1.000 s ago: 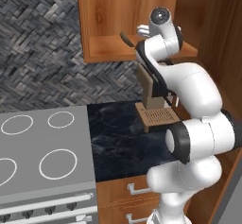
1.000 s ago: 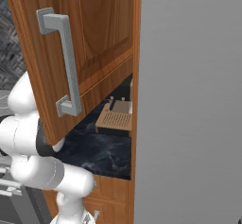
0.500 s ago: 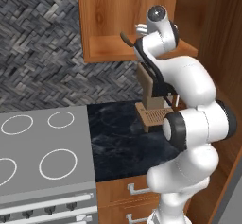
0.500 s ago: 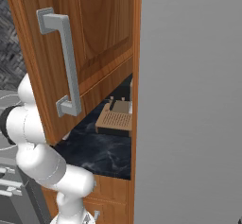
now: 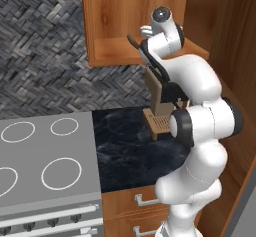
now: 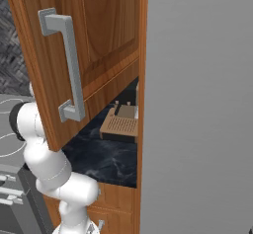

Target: Open the cabinet and move the ladle to the pot. Then close the cabinet.

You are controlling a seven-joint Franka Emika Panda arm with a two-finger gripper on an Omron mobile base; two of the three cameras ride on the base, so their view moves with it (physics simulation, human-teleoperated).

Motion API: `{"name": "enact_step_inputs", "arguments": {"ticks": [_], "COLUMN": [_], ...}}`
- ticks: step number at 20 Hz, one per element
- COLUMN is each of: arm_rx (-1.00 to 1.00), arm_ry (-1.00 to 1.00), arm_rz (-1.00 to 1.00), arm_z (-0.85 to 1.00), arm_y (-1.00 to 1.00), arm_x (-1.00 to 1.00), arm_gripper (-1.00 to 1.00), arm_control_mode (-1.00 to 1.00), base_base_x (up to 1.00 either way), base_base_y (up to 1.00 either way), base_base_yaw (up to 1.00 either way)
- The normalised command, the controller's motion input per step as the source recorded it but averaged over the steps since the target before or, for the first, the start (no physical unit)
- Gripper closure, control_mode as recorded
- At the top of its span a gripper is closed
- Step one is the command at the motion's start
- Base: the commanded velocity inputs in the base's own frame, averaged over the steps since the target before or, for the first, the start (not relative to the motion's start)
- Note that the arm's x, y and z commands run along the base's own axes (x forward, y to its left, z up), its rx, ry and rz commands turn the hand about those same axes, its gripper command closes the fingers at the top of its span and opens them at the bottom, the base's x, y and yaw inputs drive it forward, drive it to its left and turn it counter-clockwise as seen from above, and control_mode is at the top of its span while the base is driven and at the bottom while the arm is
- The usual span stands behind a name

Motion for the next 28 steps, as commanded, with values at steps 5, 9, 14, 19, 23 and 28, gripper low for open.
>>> {"name": "enact_step_inputs", "arguments": {"ticks": [5, 9, 14, 19, 23, 28], "arm_rx": [0.0, 0.0, 0.0, 0.0, 0.0, 0.0], "arm_ry": [0.03, 0.02, 0.05, 0.06, 0.19, 0.15], "arm_rz": [0.0, 0.0, 0.0, 0.0, 0.0, 0.0], "arm_z": [-0.03, 0.0, 0.0, -0.08, -0.27, -0.24], "arm_y": [0.0, 0.0, 0.0, 0.0, -0.03, 0.0], "arm_x": [0.4, 0.35, 0.24, 0.02, -0.16, -0.19], "arm_gripper": [-1.0, -1.0, 1.0, 1.0, 1.0, 1.0], "arm_control_mode": [-1.0, -1.0, -1.0, -1.0, -1.0, -1.0], "base_base_x": [0.0, 0.0, 0.0, 0.0, 0.0, 0.0], "base_base_y": [0.0, 0.0, 0.0, 0.0, 0.0, 0.0], "base_base_yaw": [0.0, 0.0, 0.0, 0.0, 0.0, 0.0]}}
